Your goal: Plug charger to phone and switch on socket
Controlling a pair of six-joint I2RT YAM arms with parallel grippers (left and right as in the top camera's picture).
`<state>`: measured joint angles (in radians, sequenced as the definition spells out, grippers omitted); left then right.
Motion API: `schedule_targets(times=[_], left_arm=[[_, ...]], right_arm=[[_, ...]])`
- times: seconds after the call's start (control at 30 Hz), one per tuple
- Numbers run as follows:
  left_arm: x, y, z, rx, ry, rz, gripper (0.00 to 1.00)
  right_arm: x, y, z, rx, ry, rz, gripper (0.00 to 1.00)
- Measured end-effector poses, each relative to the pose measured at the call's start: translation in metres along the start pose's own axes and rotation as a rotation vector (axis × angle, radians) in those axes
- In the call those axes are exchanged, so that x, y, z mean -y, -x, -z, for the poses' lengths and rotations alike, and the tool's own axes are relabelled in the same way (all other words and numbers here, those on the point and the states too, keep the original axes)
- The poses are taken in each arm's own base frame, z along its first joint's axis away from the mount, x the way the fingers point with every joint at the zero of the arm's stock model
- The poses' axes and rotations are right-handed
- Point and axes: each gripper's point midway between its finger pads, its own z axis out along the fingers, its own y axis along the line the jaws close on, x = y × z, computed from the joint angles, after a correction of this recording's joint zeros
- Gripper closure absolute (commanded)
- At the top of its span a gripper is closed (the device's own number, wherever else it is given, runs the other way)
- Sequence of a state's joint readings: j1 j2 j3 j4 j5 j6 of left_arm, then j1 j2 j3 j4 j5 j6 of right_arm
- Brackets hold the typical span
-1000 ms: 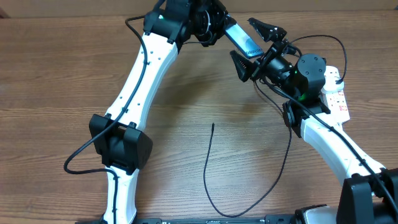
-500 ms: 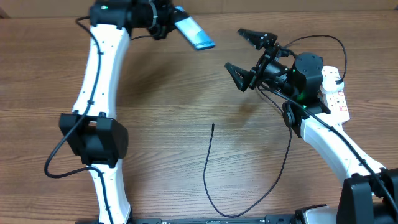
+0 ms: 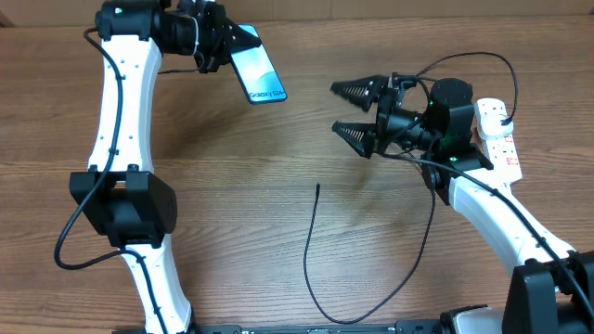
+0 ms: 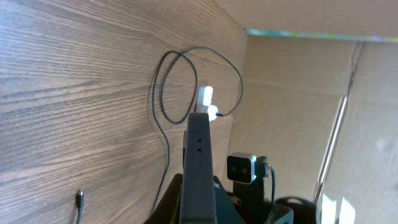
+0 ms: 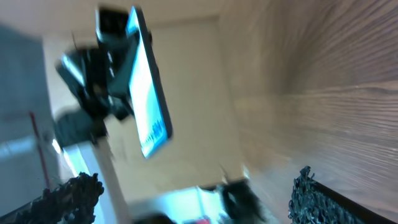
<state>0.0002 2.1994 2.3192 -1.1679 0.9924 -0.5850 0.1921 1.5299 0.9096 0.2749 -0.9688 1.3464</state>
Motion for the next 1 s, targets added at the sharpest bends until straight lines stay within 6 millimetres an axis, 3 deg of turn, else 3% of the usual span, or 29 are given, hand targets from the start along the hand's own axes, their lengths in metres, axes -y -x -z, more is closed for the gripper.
schedule_targets(times=[0.23, 0.53, 1.0], left_arm=[[-0.003, 0.005, 0.012, 0.009, -0.025, -0.065, 0.96], [0.003, 0.002, 0.013, -0.009, -0.063, -0.150, 0.96], [0.006, 0.001, 0.016, -0.014, -0.084, -0.181, 0.96]], right_arm=[[0.007, -0.027, 0.002, -0.149, 0.008, 0.237, 0.00], [0.016, -0.032, 0.003, -0.178, 0.000, 0.368, 0.00], [0.099, -0.020, 0.018, -0.050, -0.361, 0.153, 0.00]])
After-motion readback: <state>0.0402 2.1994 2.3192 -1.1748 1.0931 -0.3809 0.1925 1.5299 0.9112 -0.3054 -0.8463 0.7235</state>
